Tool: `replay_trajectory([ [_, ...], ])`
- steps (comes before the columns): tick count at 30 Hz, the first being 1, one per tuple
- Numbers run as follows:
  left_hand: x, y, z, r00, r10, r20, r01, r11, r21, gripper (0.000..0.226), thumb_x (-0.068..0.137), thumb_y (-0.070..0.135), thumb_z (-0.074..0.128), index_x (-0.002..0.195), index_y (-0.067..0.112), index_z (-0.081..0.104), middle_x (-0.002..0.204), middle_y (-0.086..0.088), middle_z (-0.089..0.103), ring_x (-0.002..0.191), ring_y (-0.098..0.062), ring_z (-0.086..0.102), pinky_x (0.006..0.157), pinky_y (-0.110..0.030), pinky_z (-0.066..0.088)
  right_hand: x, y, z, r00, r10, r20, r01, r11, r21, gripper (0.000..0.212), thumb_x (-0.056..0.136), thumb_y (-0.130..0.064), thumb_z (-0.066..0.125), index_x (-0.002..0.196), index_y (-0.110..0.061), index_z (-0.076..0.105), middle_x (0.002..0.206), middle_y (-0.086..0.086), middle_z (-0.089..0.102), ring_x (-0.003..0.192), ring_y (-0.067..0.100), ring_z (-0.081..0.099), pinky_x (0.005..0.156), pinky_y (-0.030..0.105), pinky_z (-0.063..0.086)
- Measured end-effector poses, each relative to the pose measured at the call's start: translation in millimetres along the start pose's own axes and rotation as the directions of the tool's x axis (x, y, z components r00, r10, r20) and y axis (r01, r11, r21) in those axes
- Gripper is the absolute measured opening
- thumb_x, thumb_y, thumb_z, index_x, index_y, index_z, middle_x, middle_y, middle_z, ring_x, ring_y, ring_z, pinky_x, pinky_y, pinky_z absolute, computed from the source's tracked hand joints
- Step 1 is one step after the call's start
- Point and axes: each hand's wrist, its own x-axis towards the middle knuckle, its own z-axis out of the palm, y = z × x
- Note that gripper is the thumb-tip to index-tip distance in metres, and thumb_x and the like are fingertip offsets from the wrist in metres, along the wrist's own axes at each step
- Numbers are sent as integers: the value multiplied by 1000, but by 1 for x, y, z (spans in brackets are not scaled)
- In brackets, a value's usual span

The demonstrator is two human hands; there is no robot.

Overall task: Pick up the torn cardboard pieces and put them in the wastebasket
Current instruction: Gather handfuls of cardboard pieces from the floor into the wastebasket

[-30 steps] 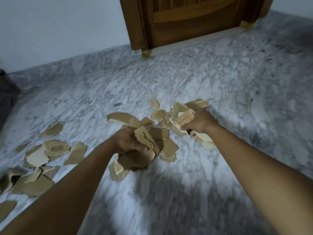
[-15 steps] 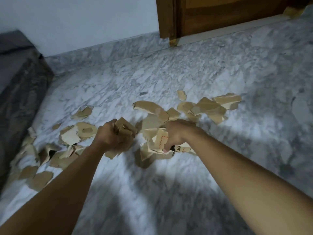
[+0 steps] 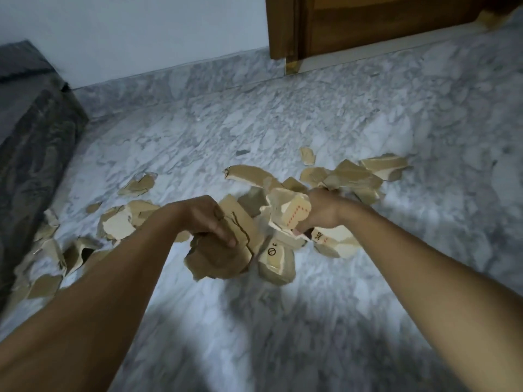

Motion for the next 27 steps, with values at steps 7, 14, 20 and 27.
replay_trajectory([
  [7,29,28,55,993,91,68,-100,986,133,43,53,46,93,75,13,76,73,5,70,78,-15,68,60,-27,51,-21,59,-48,961,188,-201,-121,944,307,81,42,-47,97,111,-25,60,97,-7,68,99,17,63,79,32,53],
  [14,22,56,43,959,138,245,-139,990,-13,37,60,23,94,92,20,77,93,4,77,95,-17,71,87,-37,59,-16,77,-12,946,310,-96,-193,775,602,70,47,-24,99,109,-12,67,108,1,71,104,19,64,93,34,52],
  [20,38,69,87,971,195,137,-227,930,289,102,53,46,93,138,22,43,129,4,54,114,-18,55,96,-35,53,-1,52,26,907,374,-192,-290,887,360,75,60,-34,93,122,-12,58,123,11,64,113,29,63,86,32,53],
  [27,47,74,94,982,118,147,-166,912,376,75,47,54,90,111,29,60,109,7,63,98,-17,60,86,-38,57,6,40,23,940,313,-138,-266,923,279,68,69,-30,88,127,-13,56,124,11,65,114,31,61,93,38,52],
])
